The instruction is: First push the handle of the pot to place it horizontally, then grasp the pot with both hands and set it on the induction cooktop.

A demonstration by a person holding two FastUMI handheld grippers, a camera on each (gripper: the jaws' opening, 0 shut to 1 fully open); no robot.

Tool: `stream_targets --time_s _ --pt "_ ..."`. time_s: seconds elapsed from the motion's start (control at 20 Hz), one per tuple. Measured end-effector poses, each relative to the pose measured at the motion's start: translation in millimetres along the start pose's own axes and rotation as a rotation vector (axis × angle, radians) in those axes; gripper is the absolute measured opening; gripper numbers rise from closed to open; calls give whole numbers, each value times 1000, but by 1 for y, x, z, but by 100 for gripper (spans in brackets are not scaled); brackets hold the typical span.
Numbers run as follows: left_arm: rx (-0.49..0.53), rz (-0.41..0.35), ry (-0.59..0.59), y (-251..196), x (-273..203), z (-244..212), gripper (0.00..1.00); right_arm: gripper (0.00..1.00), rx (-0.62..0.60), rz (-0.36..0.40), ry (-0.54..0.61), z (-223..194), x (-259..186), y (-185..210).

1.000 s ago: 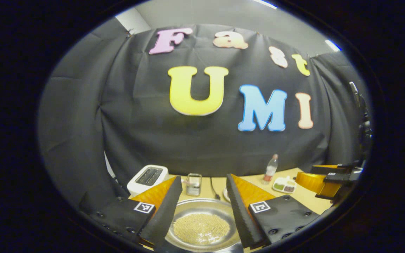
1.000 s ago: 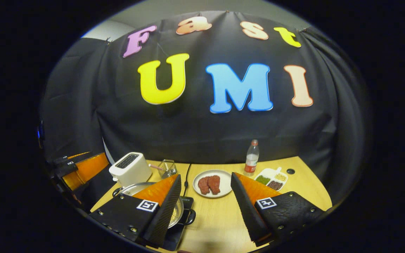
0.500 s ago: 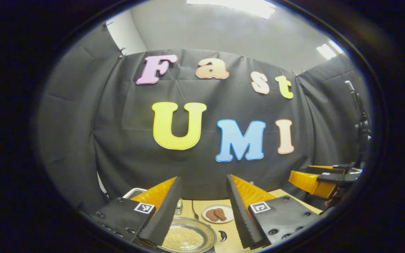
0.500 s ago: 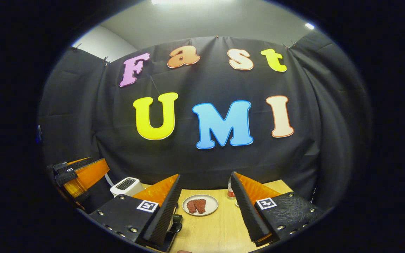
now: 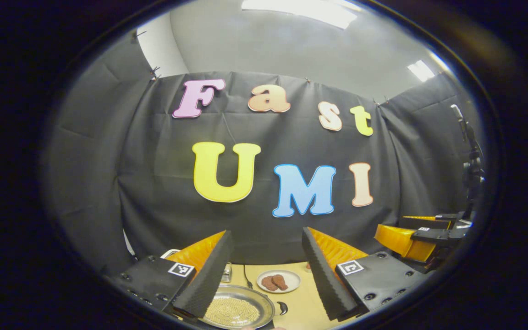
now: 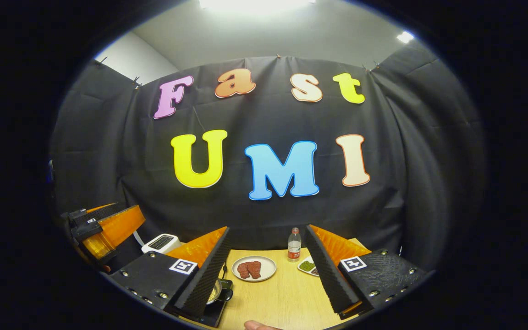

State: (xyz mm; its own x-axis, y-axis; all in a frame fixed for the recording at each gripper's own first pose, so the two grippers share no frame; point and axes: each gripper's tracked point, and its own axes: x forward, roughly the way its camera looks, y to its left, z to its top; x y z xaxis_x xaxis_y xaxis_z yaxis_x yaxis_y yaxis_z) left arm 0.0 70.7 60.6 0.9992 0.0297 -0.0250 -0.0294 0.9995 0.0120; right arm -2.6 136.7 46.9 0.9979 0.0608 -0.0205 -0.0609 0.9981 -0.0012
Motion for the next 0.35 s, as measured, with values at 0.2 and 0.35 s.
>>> stream_targets --time_s 0.2,0.35 --pt "2 -12 8 6 -6 -7 95 98 -3 -15 20 -9 -6 2" --pt "-8 2 11 9 -9 -9 98 98 6 -19 16 -7 -12 1"
